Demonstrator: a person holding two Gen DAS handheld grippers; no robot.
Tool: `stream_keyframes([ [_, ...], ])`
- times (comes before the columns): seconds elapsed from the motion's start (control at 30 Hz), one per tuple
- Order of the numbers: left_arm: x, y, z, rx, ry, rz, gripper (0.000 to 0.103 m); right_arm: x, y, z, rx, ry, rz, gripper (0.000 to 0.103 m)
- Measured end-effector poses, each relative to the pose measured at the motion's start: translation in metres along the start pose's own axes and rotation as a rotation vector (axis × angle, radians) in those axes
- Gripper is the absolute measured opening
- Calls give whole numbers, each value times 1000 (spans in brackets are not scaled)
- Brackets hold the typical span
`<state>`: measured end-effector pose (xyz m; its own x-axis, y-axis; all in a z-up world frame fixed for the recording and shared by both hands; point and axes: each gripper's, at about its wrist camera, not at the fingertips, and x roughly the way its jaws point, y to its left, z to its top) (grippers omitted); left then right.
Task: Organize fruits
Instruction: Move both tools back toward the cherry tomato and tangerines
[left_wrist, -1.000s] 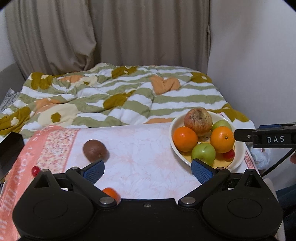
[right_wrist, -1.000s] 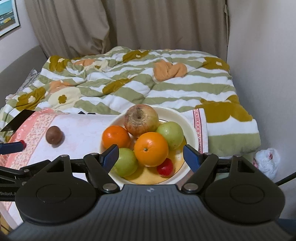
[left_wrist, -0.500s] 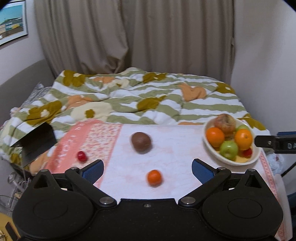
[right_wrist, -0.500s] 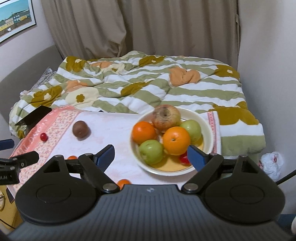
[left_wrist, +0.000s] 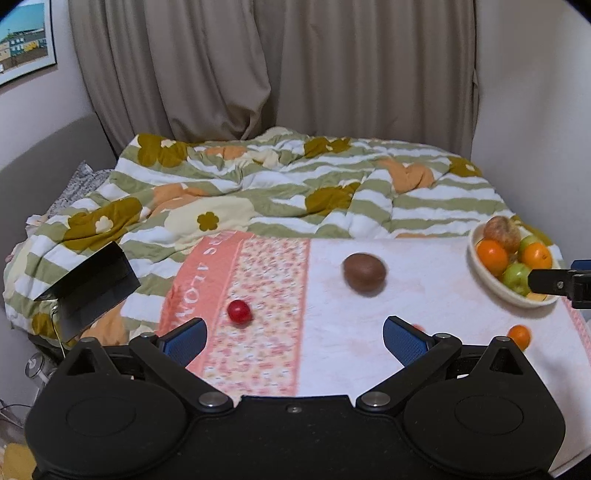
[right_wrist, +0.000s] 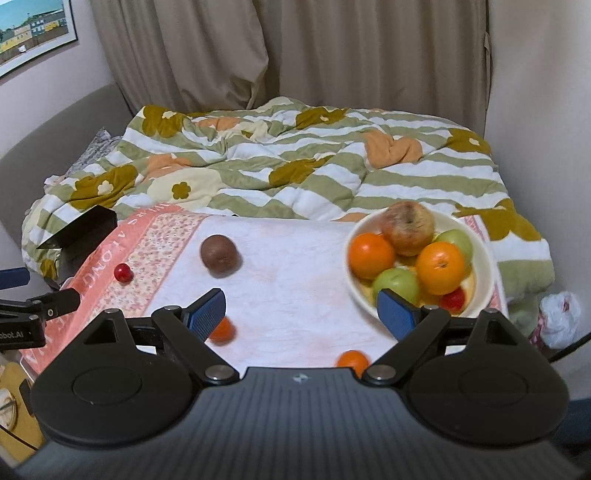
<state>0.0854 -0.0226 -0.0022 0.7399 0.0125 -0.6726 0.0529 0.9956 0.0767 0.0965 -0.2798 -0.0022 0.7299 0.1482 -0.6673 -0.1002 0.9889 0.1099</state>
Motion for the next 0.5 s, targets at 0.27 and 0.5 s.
stream_keyframes([
  [0.27, 42, 57, -2, 50, 44, -76, 103, 30, 60, -13, 53, 53, -106, 103],
  [0.5, 84, 83, 2, 146, 41, -142, 103, 66, 94, -29, 89, 101, -187, 103],
])
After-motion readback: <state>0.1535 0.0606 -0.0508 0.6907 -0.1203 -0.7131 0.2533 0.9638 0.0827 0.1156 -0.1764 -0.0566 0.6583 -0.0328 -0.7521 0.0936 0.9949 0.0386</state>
